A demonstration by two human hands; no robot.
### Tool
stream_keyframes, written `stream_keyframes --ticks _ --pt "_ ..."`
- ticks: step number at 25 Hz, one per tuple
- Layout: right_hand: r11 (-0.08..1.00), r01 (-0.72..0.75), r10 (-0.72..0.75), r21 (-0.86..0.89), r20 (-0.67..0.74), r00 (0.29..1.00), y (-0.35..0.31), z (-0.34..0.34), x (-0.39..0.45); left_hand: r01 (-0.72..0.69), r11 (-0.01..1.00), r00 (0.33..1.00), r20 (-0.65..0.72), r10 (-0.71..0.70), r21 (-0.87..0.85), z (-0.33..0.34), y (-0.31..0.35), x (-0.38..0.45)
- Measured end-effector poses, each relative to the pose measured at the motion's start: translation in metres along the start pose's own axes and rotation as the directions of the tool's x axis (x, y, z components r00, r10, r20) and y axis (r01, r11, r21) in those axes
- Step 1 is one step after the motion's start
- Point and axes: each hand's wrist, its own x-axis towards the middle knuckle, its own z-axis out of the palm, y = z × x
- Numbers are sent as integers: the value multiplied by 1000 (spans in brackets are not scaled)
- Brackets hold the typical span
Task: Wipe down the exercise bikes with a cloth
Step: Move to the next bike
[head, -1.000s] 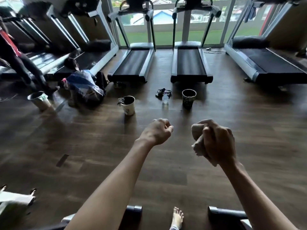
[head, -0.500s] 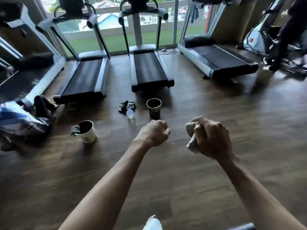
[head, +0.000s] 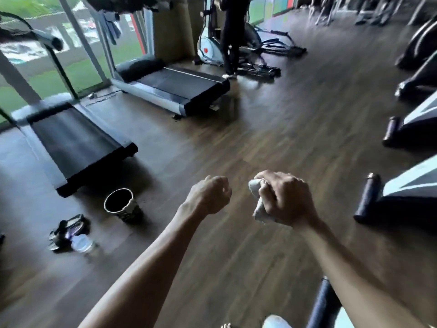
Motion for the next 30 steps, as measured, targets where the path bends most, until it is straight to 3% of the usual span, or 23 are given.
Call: stream_keyframes --ticks 9,14,21,26,30 --pt "922 -347 317 -173 -179 931 187 -23 65 -423 902 901 149 407 92 33 143 233" --pt "857 -449 370 -253 -303 878 269 -62 96 -591 802 801 178 571 86 47 237 316" --pt "661 -665 500 -348 -456 736 382 -100 109 -797 602 588 282 758 42 82 379 424" --pt "488 -827 579 -281 -605 547 450 -133 118 -919 394 363 359 860 -15 105 490 492" --pt "309 -921 551 -236 -745 376 469 -162 119 -979 194 154 393 906 -63 123 574 508"
